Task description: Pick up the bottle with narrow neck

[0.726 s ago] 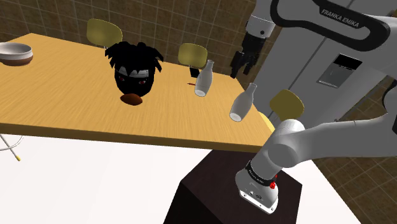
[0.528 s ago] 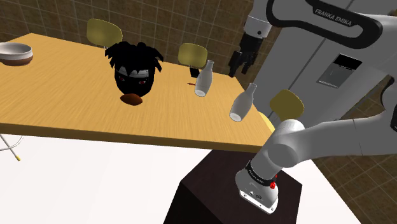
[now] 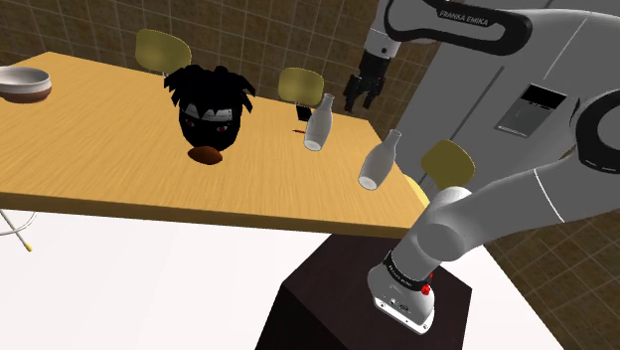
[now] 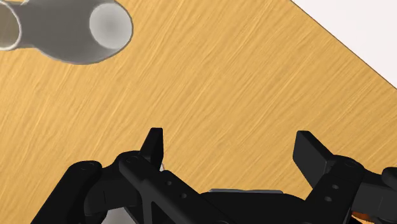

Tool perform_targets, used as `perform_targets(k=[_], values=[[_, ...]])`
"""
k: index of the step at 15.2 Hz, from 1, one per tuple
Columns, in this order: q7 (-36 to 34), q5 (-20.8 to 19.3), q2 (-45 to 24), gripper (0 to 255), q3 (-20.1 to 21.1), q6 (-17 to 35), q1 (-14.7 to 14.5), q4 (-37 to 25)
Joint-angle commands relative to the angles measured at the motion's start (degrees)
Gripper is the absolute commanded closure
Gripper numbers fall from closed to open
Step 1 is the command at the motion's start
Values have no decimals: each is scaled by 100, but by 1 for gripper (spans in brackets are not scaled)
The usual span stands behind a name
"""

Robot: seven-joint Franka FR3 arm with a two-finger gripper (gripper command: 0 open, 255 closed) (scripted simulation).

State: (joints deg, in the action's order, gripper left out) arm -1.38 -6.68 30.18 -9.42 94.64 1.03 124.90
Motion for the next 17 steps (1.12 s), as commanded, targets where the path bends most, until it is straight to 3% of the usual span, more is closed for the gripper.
perform_targets(k=[1, 9, 17], values=[[191, -6, -417, 0, -179, 155, 26, -290], [946, 282, -2044, 0, -784, 619, 134, -1496], [1756, 995, -3900, 0, -1181, 623, 465, -3265]])
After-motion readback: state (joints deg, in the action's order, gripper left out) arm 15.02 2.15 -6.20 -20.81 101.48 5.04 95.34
